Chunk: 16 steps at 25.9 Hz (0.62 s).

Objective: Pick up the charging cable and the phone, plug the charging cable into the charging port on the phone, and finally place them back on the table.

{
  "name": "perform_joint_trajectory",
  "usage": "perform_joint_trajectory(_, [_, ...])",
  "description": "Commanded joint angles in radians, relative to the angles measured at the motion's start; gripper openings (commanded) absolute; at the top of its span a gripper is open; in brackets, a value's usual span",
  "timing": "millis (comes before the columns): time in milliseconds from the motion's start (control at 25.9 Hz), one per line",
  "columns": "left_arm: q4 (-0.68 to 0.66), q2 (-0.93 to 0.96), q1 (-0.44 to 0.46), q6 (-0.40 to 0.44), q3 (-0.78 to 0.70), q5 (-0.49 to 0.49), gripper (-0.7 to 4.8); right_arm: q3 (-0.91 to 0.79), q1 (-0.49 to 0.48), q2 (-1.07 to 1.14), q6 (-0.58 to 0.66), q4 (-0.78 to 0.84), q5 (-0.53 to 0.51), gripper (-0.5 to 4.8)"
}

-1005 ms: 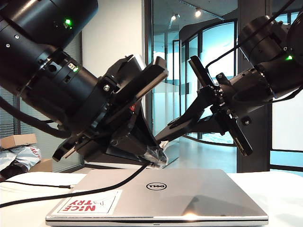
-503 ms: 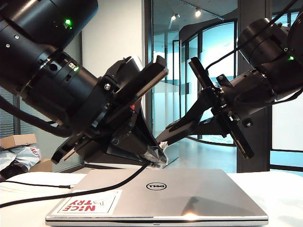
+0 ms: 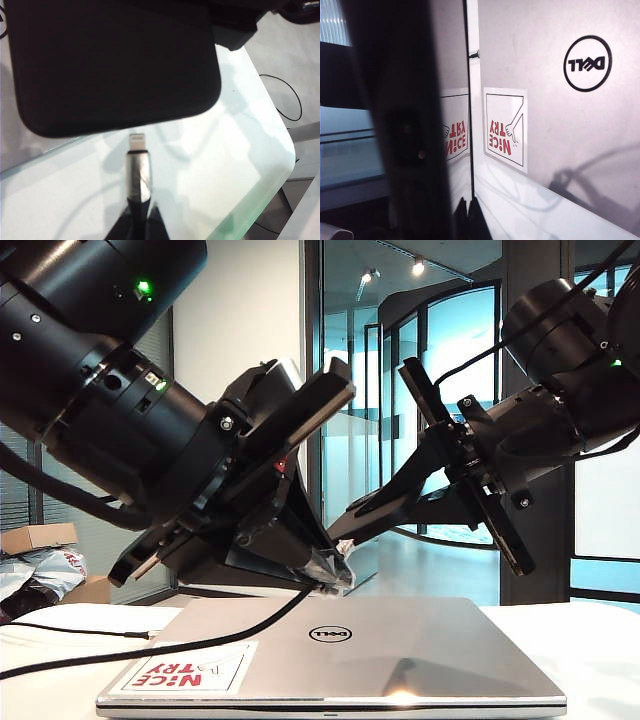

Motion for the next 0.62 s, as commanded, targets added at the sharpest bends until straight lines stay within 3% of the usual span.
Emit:
perform_joint_trajectory(39, [0.014, -0.001, 0.002, -0.002, 0.002, 0.003, -0.06, 0.004, 0.002, -0.007, -0.021, 0.024, -0.018, -0.05])
perform_joint_trajectory(619, [0.018, 0.010, 0.002, -0.003, 0.002, 0.003, -0.06, 0.004, 0.002, -0.007, -0.001, 0.018, -0.026, -0.05])
